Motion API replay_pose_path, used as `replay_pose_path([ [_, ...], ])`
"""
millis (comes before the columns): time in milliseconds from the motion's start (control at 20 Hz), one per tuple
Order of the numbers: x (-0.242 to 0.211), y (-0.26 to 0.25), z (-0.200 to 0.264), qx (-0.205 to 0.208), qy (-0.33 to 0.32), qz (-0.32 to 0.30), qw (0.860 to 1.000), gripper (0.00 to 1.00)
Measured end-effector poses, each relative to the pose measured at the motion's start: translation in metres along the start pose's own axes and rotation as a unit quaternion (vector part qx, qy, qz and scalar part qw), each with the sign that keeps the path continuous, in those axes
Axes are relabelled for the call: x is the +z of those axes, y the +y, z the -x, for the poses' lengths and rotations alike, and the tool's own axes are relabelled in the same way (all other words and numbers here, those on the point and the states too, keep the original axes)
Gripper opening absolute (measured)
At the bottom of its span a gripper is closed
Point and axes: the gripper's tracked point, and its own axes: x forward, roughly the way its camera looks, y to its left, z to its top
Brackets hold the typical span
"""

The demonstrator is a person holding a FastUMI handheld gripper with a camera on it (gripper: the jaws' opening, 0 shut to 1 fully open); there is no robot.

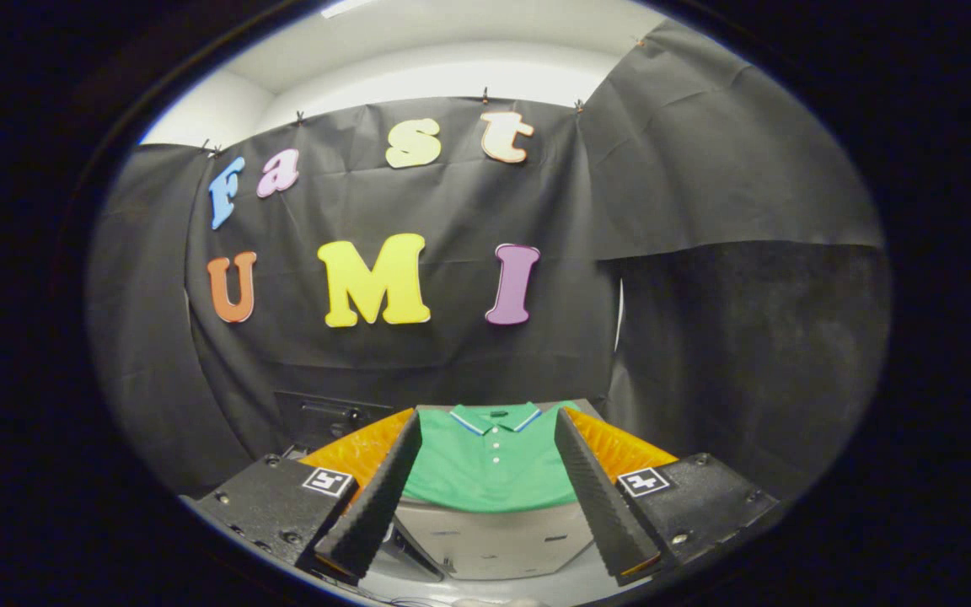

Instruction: Put the clothes into the washing machine and then close the washing machine lid.

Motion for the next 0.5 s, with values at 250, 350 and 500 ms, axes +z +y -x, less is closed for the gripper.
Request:
replay_pose_path([
  [250,-0.002,-0.001,-0.09,0.012,0.06,-0.01,0.998,0.99],
  [350,-0.016,-0.002,-0.123,0.011,0.093,-0.011,0.996,0.99],
  [500,-0.042,-0.002,-0.164,0.012,0.146,-0.009,0.989,0.99],
])
